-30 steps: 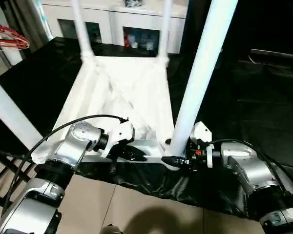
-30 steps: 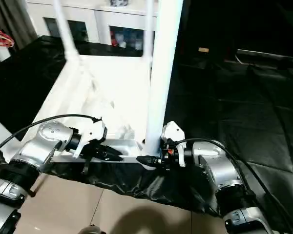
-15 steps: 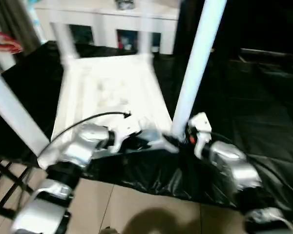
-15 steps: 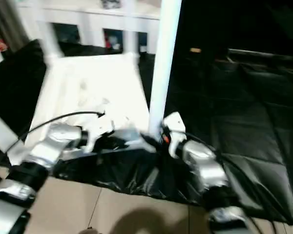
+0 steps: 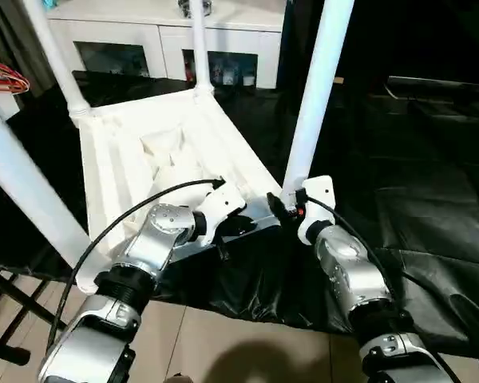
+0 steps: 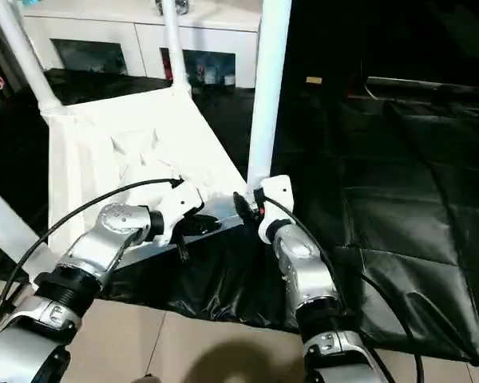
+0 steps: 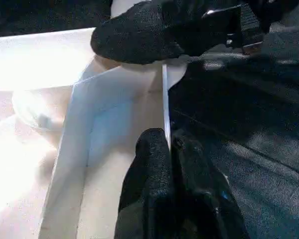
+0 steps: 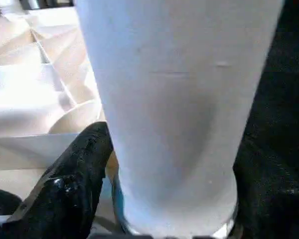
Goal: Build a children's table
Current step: Rotate leg to tighten
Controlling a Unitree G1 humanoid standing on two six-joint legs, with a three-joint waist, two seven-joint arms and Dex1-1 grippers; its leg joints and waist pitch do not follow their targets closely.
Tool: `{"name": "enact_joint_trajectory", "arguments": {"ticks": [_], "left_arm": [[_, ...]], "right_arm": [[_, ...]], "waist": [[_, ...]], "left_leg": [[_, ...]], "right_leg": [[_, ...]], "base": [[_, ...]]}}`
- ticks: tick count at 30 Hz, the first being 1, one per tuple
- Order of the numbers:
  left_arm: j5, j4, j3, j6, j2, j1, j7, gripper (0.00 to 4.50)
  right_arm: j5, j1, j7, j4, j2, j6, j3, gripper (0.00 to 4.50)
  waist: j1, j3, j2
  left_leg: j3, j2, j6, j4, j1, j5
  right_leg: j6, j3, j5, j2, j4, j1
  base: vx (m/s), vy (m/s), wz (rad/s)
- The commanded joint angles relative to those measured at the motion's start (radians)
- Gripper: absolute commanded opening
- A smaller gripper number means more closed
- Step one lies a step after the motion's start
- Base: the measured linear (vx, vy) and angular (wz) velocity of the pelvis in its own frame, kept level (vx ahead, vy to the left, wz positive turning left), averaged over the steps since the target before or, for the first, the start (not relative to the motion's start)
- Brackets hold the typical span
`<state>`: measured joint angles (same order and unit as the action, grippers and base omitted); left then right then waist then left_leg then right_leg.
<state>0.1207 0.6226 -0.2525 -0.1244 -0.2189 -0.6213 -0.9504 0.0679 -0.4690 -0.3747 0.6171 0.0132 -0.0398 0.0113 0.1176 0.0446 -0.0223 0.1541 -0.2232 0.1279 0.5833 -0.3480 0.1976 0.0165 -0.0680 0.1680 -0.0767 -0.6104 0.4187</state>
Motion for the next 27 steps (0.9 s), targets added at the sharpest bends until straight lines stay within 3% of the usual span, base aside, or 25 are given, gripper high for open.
{"name": "enact_joint_trajectory", "arguments": {"ticks": [1, 2, 3, 4, 6, 7, 9, 11, 20, 27], "left_arm": [[-0.034, -0.065, -0.048, 0.055, 0.023, -0.010, -0.068, 0.00], [-0.037, -0.069, -0.050, 0.060, 0.011, -0.006, -0.087, 0.00], [-0.038, -0.070, -0.053, 0.072, -0.004, -0.002, -0.108, 0.00], [-0.039, -0.071, -0.055, 0.080, -0.016, 0.000, -0.124, 0.00], [-0.050, -0.074, -0.056, 0.108, -0.050, 0.008, -0.182, 0.00], [-0.058, -0.076, -0.055, 0.110, -0.062, 0.010, -0.207, 0.00], [-0.070, -0.079, -0.052, 0.116, -0.077, 0.010, -0.245, 0.00], [-0.082, -0.079, -0.050, 0.117, -0.090, 0.008, -0.279, 0.00], [-0.124, -0.069, -0.058, 0.126, -0.127, -0.003, -0.412, 0.00], [-0.117, -0.048, -0.063, 0.137, -0.141, -0.012, -0.447, 0.00]], "right_arm": [[0.008, 0.012, -0.123, -0.019, -0.022, -0.030, -0.094, 3.96], [0.010, 0.015, -0.145, -0.029, -0.007, -0.034, -0.098, 4.08], [0.015, 0.018, -0.176, -0.038, 0.011, -0.036, -0.103, 4.08], [0.019, 0.021, -0.202, -0.045, 0.025, -0.035, -0.108, 4.08], [0.033, 0.030, -0.303, -0.070, 0.070, -0.041, -0.126, 4.08], [0.037, 0.036, -0.353, -0.085, 0.094, -0.038, -0.139, 4.08], [0.044, 0.045, -0.429, -0.105, 0.130, -0.036, -0.156, 4.08], [0.059, 0.052, -0.513, -0.126, 0.165, -0.045, -0.168, 4.08], [0.111, 0.051, -0.828, -0.175, 0.303, -0.083, -0.225, 4.08], [0.103, 0.054, -0.894, -0.196, 0.331, -0.103, -0.256, 3.52]], "waist": [[0.005, -0.063, 0.000], [0.004, -0.064, -0.001], [0.000, -0.064, 0.007], [0.003, -0.065, 0.001], [0.004, -0.064, -0.001], [0.007, -0.064, 0.010], [0.015, -0.065, 0.006], [0.023, -0.064, 0.011], [0.050, -0.063, 0.011], [0.057, -0.064, 0.011]], "left_leg": [[0.009, 0.005, -0.029, -0.074, -0.012, 0.189], [0.010, 0.006, -0.032, -0.073, -0.012, 0.177], [0.011, 0.005, -0.039, -0.072, -0.014, 0.159], [0.011, 0.004, -0.044, -0.070, -0.011, 0.153], [0.014, 0.003, -0.048, -0.069, -0.009, 0.153], [0.015, 0.003, -0.056, -0.067, -0.009, 0.150], [0.015, 0.000, -0.063, -0.066, -0.009, 0.132], [0.017, -0.002, -0.067, -0.066, -0.008, 0.134], [0.018, -0.005, -0.073, -0.062, -0.008, 0.142], [0.017, -0.004, -0.061, -0.062, -0.009, 0.140]], "right_leg": [[0.182, 0.038, 0.184, -0.053, 0.068, -0.069], [0.186, 0.038, 0.168, -0.053, 0.066, -0.069], [0.194, 0.038, 0.139, -0.051, 0.065, -0.069], [0.203, 0.039, 0.127, -0.053, 0.062, -0.068], [0.210, 0.040, 0.115, -0.053, 0.062, -0.066], [0.213, 0.040, 0.106, -0.052, 0.060, -0.068], [0.217, 0.040, 0.087, -0.053, 0.055, -0.068], [0.219, 0.039, 0.091, -0.053, 0.055, -0.067], [0.215, 0.040, 0.149, -0.057, 0.057, -0.064], [0.215, 0.039, 0.158, -0.057, 0.057, -0.065]], "base": [[0.000, 0.000, 0.00], [0.000, 0.000, 0.00], [0.000, 0.000, 0.00], [0.000, 0.000, 0.00], [0.000, 0.000, 0.00], [0.000, 0.000, 0.00], [0.000, 0.000, 0.00], [0.000, 0.000, 0.00], [0.000, 0.000, 0.00], [0.000, 0.000, 0.00]]}}
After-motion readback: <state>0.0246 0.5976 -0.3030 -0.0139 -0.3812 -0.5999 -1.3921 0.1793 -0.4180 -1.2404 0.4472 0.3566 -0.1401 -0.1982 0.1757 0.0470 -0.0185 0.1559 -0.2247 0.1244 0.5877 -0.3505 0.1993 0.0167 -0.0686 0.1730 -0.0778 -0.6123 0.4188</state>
